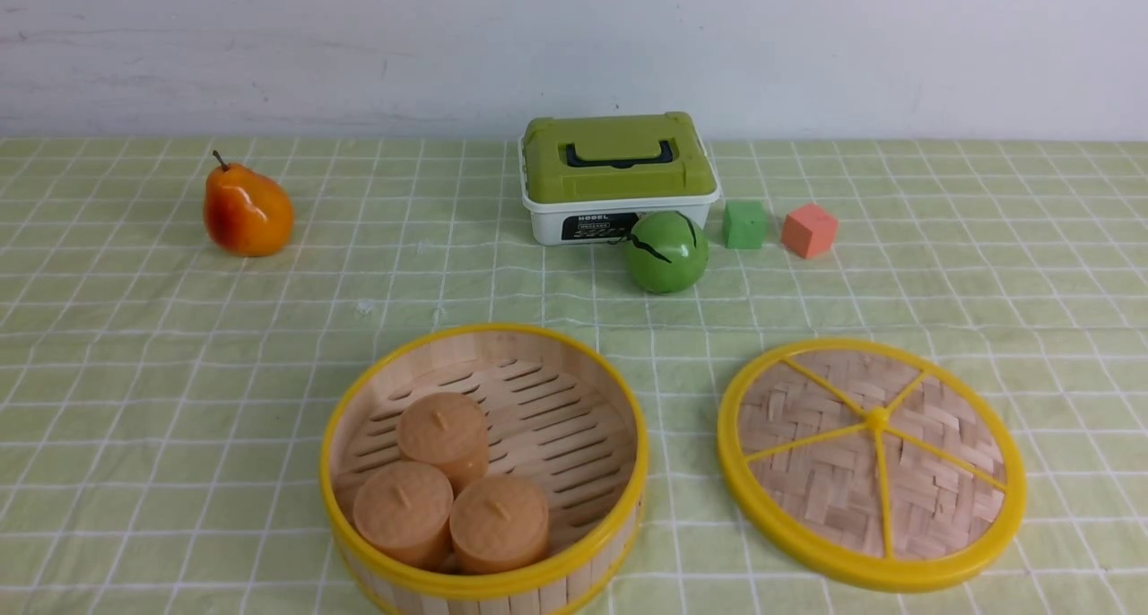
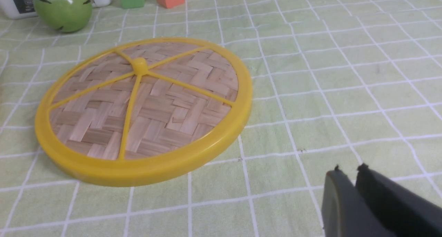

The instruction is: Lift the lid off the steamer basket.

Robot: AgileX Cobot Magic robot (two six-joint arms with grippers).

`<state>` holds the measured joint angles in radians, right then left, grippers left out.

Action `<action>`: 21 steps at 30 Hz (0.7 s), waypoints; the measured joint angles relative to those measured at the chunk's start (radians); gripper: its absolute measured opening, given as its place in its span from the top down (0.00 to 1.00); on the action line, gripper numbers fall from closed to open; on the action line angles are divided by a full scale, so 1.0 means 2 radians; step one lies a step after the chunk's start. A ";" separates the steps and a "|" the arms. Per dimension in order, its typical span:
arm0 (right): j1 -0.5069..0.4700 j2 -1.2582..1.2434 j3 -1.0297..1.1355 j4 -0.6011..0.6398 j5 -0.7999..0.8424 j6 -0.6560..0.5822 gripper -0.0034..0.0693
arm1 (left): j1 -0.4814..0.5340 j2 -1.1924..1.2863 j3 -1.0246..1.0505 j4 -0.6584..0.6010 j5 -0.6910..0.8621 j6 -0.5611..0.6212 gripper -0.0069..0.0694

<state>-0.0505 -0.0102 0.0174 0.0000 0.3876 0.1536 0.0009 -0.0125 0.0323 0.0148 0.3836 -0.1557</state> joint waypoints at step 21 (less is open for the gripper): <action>0.000 0.000 0.000 0.000 0.000 0.000 0.86 | 0.000 0.000 0.000 0.000 0.000 0.000 0.60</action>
<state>-0.0505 -0.0102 0.0174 0.0000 0.3885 0.1527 0.0009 -0.0125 0.0323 0.0148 0.3836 -0.1557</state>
